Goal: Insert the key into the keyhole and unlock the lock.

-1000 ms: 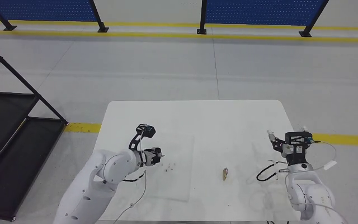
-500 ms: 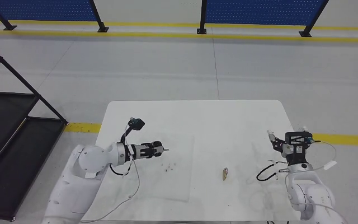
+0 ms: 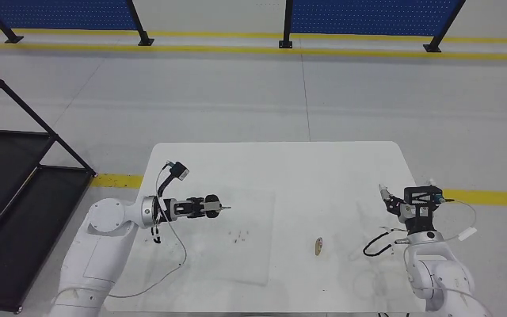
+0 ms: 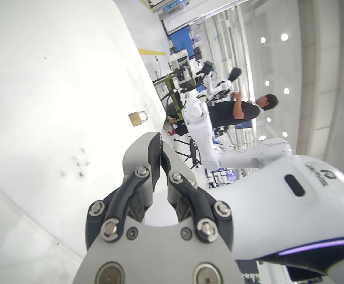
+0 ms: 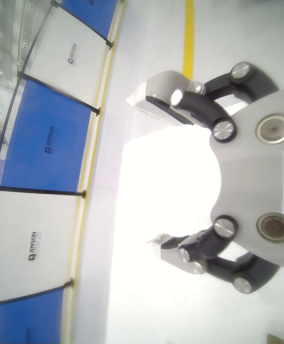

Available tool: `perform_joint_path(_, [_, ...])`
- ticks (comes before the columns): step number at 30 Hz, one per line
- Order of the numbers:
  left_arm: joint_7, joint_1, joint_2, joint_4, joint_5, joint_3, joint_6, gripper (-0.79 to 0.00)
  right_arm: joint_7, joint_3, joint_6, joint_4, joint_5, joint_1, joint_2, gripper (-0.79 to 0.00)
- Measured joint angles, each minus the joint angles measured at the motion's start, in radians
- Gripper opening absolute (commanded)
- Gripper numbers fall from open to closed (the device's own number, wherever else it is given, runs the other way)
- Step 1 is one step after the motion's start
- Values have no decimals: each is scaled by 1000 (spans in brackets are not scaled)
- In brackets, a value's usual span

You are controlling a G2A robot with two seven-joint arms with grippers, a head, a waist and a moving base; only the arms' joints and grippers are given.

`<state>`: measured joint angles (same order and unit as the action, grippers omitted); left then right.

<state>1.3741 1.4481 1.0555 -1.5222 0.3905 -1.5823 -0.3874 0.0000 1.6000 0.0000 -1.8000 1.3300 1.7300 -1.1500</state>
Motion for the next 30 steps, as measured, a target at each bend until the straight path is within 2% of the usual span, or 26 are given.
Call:
perform_joint_path(5, [58,-19,-7,43,87,-6,-3,-785,0,0,0,0,0,0,0,0])
perform_joint_path(16, [45,-26,-10,44,96,-6,-14,-785,0,0,0,-1,1,0,0,0])
perform_joint_path(19, [45,-26,-10,44,96,-6,-14,-785,17,-7,-23,-41,38,1,1,0])
perform_joint_path(25, [45,-26,-10,44,96,-6,-14,-785,163,-32,-88,-196,68,-6,3,0])
perform_joint_path(30, [45,-26,-10,44,96,-6,-14,-785,396,-75,-166,-284,93,-37,6,0])
